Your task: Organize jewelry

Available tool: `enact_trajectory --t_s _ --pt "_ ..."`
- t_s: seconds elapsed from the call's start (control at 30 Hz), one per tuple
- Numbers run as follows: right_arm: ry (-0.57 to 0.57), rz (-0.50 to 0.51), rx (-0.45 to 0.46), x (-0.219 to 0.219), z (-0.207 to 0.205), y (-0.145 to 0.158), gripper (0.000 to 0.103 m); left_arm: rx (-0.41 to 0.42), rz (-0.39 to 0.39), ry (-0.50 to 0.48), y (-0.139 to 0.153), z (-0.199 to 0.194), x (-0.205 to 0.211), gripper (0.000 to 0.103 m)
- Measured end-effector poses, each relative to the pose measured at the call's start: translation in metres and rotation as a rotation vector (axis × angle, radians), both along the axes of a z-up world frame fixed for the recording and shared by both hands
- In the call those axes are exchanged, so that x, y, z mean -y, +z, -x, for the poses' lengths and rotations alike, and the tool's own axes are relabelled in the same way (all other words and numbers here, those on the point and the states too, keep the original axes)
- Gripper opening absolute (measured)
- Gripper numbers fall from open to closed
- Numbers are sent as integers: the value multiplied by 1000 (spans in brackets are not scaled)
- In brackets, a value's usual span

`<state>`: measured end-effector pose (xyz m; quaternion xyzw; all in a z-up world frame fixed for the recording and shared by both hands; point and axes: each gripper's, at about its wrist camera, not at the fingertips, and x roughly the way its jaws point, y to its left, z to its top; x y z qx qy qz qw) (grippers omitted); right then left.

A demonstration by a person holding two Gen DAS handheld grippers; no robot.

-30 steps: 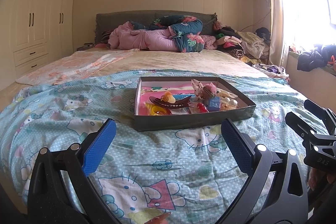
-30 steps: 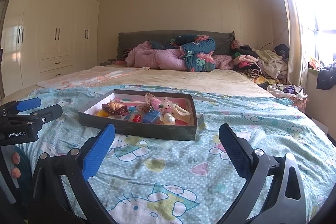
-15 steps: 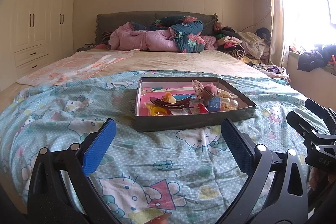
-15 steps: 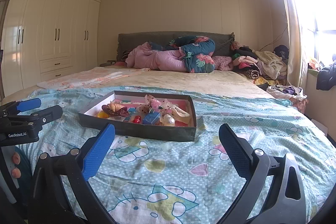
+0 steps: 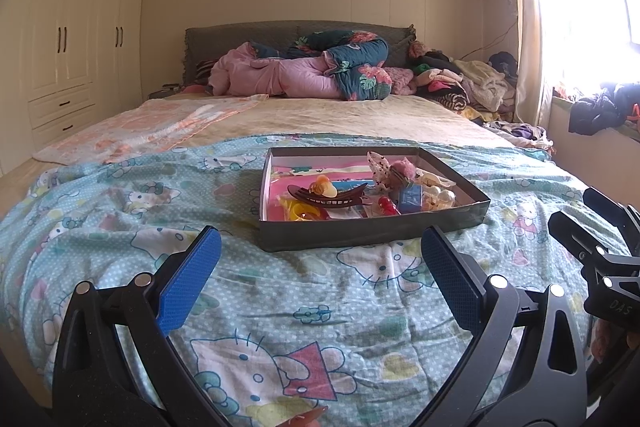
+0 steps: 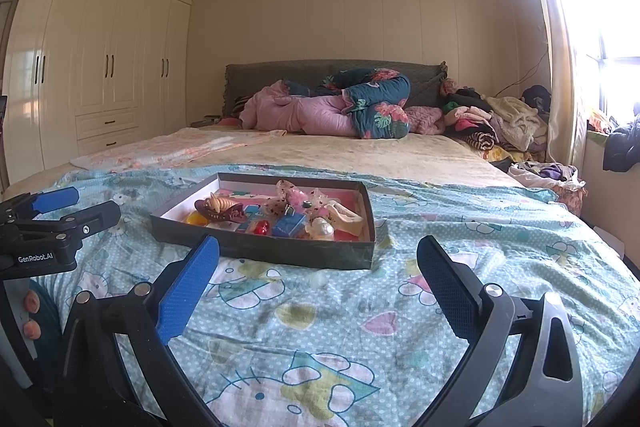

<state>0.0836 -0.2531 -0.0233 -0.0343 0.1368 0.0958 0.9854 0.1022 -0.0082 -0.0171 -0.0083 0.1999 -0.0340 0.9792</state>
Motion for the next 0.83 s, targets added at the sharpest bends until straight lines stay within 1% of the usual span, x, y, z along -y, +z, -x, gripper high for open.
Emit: enact_trajectory --t_s 0.2,0.43,0.53,0.6,0.7,0.73,0.77,0.83 --pt "0 1 1 0 0 0 97 1 -4 2 0 0 1 92" --pt "2 5 -1 -2 1 -1 97 -8 -29 16 -2 -5 -2 92" --pt "-1 -1 -9 -1 0 -1 97 2 -37 18 -2 -4 -1 92" --pt "-4 -7 -24 -1 -2 -1 97 -1 -25 7 -2 -7 1 92" --pt "-27 -23 -79 1 -13 -2 97 -57 -4 10 -6 -27 1 92" --pt "-33 -28 -117 2 -21 -3 97 -87 -3 18 -9 -38 1 92" --pt "-34 -31 -175 2 -33 -6 97 -117 -9 29 -13 -49 2 92" --pt "-82 14 -254 -2 -55 -14 97 -173 -19 39 -21 -72 6 92"
